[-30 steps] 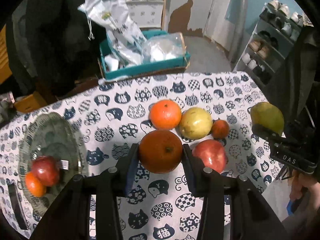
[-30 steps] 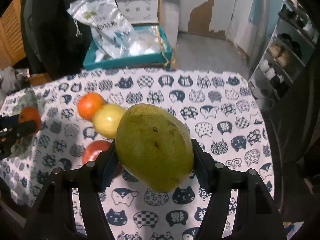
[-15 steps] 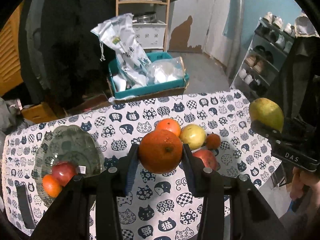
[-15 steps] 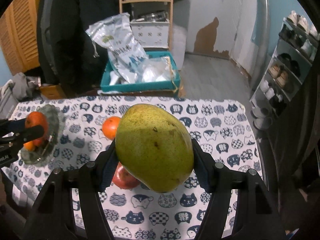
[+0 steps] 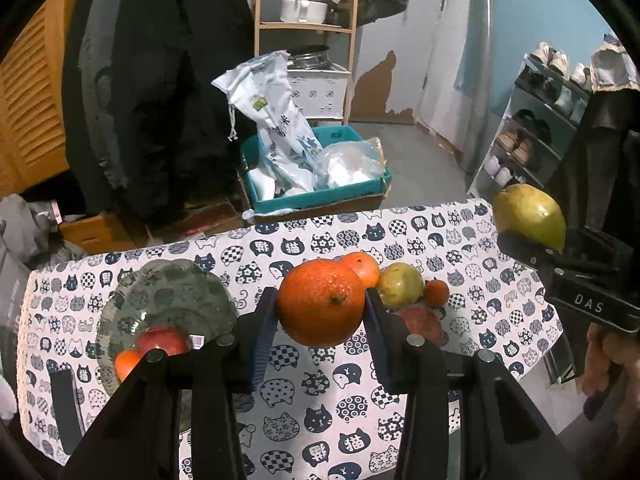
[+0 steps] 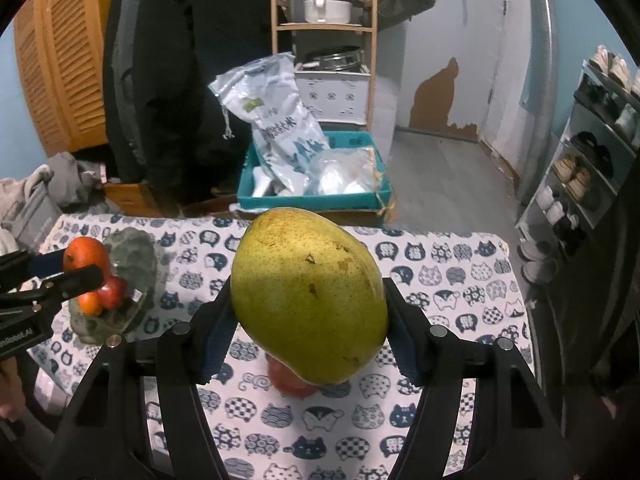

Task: Organize fruits
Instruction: 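Carry the tangerine and pear with both grippers over the glass bowl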

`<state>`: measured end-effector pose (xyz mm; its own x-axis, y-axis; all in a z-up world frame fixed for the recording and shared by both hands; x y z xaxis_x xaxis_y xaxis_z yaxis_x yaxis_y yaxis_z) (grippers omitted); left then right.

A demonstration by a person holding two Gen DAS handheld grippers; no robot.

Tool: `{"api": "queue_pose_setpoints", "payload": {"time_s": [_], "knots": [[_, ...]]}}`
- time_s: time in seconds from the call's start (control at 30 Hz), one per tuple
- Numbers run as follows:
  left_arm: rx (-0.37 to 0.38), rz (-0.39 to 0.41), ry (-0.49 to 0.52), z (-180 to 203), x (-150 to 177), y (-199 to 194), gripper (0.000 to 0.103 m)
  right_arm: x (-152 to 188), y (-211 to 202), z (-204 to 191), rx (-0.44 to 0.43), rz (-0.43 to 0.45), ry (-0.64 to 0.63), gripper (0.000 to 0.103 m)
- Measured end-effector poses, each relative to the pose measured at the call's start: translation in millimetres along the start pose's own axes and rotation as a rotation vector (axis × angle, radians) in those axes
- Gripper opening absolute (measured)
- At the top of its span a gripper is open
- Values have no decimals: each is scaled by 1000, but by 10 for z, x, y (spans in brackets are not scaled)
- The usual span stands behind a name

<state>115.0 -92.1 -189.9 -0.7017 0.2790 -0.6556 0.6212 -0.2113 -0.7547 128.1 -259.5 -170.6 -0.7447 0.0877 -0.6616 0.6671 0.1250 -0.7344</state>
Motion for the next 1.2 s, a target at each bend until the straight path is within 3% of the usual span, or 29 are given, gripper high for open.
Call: {"api": "queue_pose_setpoints", "payload": {"time_s": [0.7,1.2], "knots": [[-79,11,-114,-789,226,-233,43,-162,114,-1062,-99,-1,-88,68],[-129,-37,-244,-1498,693,-193,43,-20,451,-1964,-181,-65,-159,68]]}}
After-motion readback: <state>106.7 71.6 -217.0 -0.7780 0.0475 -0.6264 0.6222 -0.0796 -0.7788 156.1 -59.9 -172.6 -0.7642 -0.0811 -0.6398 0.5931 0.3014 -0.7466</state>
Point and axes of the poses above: each gripper's, at about its wrist camera, not at the fingertips, and y roughly the way its jaws point, z to its right, x to its underside, the point moved 10 cm from there along y, roughly the way its jaws point, and after that the axes turned 11 degrees about y, right-handed, at the moved point
